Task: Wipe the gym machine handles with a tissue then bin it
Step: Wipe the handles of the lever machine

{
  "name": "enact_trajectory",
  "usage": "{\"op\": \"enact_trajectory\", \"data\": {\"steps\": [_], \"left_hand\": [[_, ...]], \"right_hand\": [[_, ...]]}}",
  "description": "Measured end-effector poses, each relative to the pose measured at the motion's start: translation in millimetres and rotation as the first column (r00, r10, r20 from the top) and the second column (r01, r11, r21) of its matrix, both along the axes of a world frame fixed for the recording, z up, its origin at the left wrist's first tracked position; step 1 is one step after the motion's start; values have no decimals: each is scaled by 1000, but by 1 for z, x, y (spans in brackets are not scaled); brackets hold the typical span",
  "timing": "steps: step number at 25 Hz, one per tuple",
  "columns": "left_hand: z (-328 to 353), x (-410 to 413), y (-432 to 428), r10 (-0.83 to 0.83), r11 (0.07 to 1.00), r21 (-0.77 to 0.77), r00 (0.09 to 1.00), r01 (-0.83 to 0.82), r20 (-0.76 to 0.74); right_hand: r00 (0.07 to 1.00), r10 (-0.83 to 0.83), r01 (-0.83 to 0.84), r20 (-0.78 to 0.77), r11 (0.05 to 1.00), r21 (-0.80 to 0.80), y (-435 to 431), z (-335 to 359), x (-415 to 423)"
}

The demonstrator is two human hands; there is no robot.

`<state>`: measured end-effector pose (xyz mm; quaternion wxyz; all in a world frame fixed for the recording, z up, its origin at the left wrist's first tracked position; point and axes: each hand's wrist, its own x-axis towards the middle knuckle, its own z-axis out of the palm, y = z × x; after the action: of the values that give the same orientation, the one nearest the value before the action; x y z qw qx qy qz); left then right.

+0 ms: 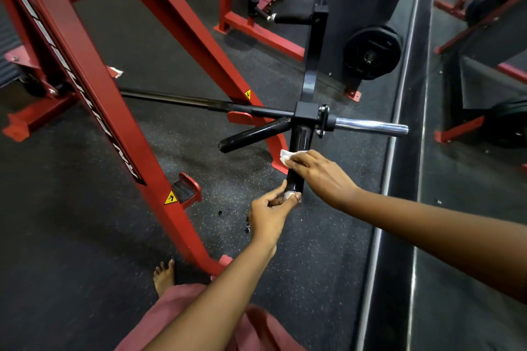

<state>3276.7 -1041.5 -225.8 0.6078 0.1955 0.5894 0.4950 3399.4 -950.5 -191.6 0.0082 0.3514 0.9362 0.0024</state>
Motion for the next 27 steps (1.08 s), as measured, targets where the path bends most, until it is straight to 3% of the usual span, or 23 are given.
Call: {"op": "enact_trajectory", "data": {"steps": [6, 10, 12, 14, 16, 24, 27], "left_hand": [[1, 6, -1, 63, 998, -19, 998, -63, -23], [5, 4, -3, 51, 999, -13, 999, -51, -11], [7, 1, -3, 19, 1000, 4, 1000, -19, -6], [7, 0, -2, 1, 1000, 17, 1000, -1, -5], [5, -1, -3, -15, 1000, 19, 1000, 15, -20], [3, -7, 2, -50, 999, 2, 998, 50, -39], [5, -7, 2, -57, 998, 8, 998, 57, -10]], "right_hand": [[993, -43, 49, -114, 997, 52, -42, -3, -7], [947, -190, 173, -260, 981, -89, -64, 2, -9], [795, -399, 339, -456, 917, -212, -54, 11, -5], [514, -576, 529, -636, 796, -293, -22, 15, 0], [292, -681, 612, -672, 673, -416, 12, 5, 0], [-39, -753, 580, -657, 519, -628, -5, -53, -33], [-104, -735, 574, -670, 505, -644, -28, -52, -39]]}}
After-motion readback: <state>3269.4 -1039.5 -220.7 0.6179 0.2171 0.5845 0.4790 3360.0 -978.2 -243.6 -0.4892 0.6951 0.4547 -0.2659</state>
